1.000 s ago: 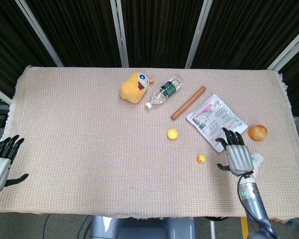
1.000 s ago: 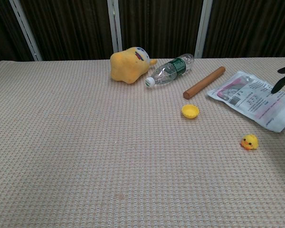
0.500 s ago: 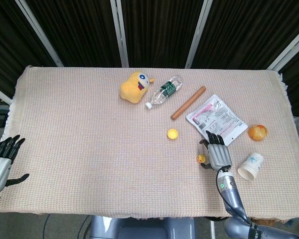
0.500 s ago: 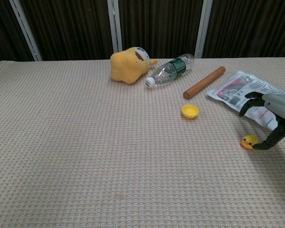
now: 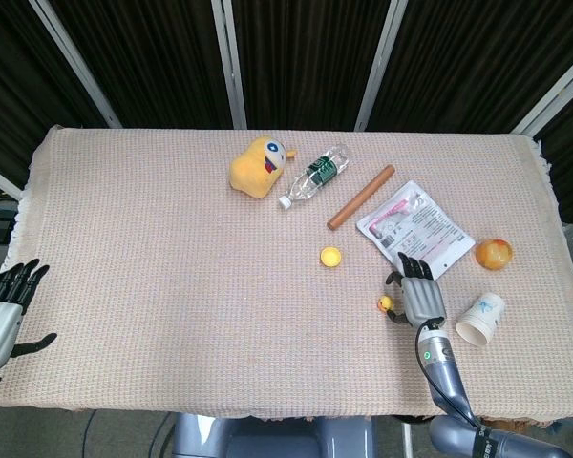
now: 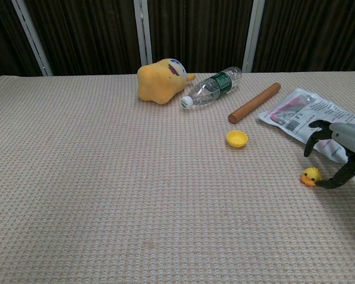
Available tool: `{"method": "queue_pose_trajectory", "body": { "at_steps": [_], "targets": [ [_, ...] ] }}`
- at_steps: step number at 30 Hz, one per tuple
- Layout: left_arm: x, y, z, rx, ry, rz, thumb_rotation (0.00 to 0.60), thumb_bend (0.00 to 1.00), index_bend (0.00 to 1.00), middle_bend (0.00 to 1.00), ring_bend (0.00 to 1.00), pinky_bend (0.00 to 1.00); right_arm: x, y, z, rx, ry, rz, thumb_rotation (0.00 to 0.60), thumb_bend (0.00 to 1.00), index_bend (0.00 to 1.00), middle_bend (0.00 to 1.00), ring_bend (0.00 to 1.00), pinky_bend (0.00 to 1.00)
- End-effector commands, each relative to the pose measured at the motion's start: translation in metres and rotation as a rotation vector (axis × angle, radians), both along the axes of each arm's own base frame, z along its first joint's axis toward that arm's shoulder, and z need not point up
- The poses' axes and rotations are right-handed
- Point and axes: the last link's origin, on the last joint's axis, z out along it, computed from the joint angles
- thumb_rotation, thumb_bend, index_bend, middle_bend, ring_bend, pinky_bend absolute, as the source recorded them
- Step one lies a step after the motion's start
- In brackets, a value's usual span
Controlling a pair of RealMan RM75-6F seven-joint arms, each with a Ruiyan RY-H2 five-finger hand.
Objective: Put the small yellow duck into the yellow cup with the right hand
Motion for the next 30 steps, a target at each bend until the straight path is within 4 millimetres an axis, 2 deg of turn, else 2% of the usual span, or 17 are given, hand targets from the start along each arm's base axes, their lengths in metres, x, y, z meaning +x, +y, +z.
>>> {"method": "queue_pose_trajectory", "body": {
  "at_steps": [1, 9, 23, 30],
  "targets": [
    [0.0, 0.0, 0.0, 0.0, -0.002, 0.003, 0.6, 0.0, 0.0, 0.0, 0.0, 0.11, -0.003, 0.0, 0.0, 0.0, -0.004, -0.01, 0.6, 0.16, 0.39, 0.0, 0.0, 0.0],
    [0.0, 0.0, 0.0, -0.001, 0.002, 0.002, 0.6, 0.0, 0.0, 0.0, 0.0, 0.11, -0.004, 0.003, -0.001, -0.001, -0.021, -0.009, 0.6, 0.16, 0.41, 0.0, 0.0, 0.0],
    [0.0, 0.0, 0.0, 0.001, 0.0, 0.005, 0.6, 0.0, 0.0, 0.0, 0.0, 0.11, 0.014, 0.005, -0.012, 0.021, -0.034, 0.029, 0.6, 0.17, 0.41, 0.0, 0.0, 0.0],
    [-0.001, 0.0, 0.0, 0.001, -0.002, 0.006, 0.6, 0.0, 0.0, 0.0, 0.0, 0.11, 0.012, 0.003, -0.016, 0.026, -0.026, 0.018, 0.6, 0.18, 0.46, 0.0, 0.0, 0.0]
  ]
}}
